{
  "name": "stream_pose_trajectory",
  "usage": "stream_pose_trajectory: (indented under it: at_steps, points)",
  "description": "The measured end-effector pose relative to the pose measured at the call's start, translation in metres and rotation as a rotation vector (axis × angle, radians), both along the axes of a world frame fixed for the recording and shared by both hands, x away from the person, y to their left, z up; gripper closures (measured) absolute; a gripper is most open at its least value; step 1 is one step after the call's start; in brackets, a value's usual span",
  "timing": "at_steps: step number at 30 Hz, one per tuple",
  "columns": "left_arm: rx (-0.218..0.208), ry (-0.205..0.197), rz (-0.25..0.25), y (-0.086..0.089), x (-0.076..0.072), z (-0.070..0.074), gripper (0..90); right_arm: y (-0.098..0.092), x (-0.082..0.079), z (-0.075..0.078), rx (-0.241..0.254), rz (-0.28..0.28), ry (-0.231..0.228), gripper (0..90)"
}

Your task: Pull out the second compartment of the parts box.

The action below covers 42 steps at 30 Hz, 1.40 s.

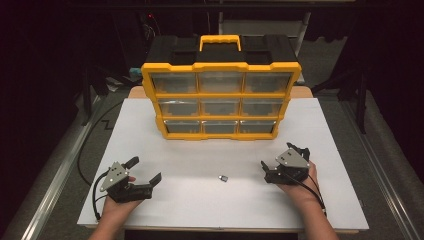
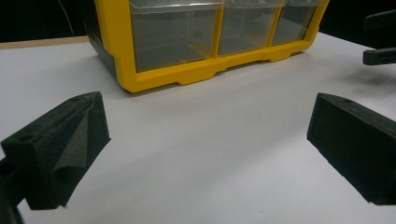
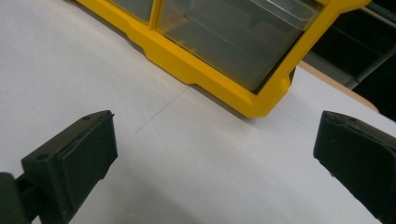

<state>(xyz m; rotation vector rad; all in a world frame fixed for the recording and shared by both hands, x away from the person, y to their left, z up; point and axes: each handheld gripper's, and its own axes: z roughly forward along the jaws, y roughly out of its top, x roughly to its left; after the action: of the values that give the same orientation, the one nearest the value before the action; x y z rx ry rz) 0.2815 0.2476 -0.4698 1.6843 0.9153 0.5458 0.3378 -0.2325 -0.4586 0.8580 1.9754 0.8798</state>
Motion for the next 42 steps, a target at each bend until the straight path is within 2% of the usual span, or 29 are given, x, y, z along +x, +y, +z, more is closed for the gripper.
stream_pose_trajectory:
  at_steps: [4,6,7,8,10,13,19,20,21,24,32,33,34,36,39,41,42]
  points:
    - [0.001,0.0,-0.003,0.0,0.0,0.0,0.3,0.003,-0.001,-0.001,-0.044,0.006,-0.011,0.0]
    - [0.003,0.001,-0.006,0.0,0.0,0.0,0.4,0.006,-0.002,-0.001,-0.082,0.012,-0.019,0.0]
    - [0.003,0.001,-0.006,0.0,0.0,0.0,0.4,0.006,-0.002,-0.001,-0.082,0.012,-0.019,0.0]
    - [0.003,0.0,-0.007,0.0,0.0,0.0,0.3,0.008,-0.003,-0.001,-0.106,0.02,-0.023,0.0]
    - [0.003,0.001,-0.007,0.0,0.0,0.0,0.4,0.008,-0.003,-0.001,-0.116,0.027,-0.026,0.0]
    - [0.003,0.001,-0.009,-0.001,0.0,0.0,0.4,0.013,-0.005,-0.002,-0.177,0.041,-0.041,0.0]
    - [0.006,0.001,-0.011,-0.001,0.0,0.0,0.4,0.018,-0.007,-0.002,-0.261,0.052,-0.063,0.0]
    - [0.006,0.001,-0.011,-0.001,0.0,0.0,0.4,0.018,-0.007,-0.002,-0.261,0.052,-0.063,0.0]
    - [0.006,0.001,-0.012,-0.001,0.0,0.0,0.4,0.019,-0.008,-0.002,-0.293,0.054,-0.072,0.0]
    - [0.007,0.001,-0.013,-0.001,0.0,0.0,0.4,0.02,-0.009,-0.002,-0.308,0.052,-0.075,0.0]
    - [0.006,0.001,-0.015,-0.001,0.0,0.0,0.4,0.027,-0.013,-0.001,-0.424,0.065,-0.111,0.0]
    - [0.006,0.001,-0.015,-0.001,0.0,0.0,0.4,0.027,-0.013,-0.001,-0.424,0.065,-0.111,0.0]
    - [0.006,0.001,-0.015,-0.001,0.0,-0.001,0.3,0.028,-0.014,-0.001,-0.45,0.069,-0.119,0.0]
    - [0.004,0.001,-0.015,-0.001,0.0,-0.001,0.4,0.029,-0.015,-0.001,-0.455,0.069,-0.121,0.0]
    - [0.005,0.001,-0.017,-0.001,0.0,-0.001,0.4,0.031,-0.016,-0.001,-0.505,0.082,-0.137,0.0]
    - [0.007,0.001,-0.018,-0.001,0.0,-0.001,0.4,0.032,-0.016,-0.001,-0.511,0.08,-0.139,0.0]
    - [0.008,0.001,-0.019,-0.001,0.0,-0.001,0.4,0.033,-0.017,-0.001,-0.538,0.086,-0.147,0.0]
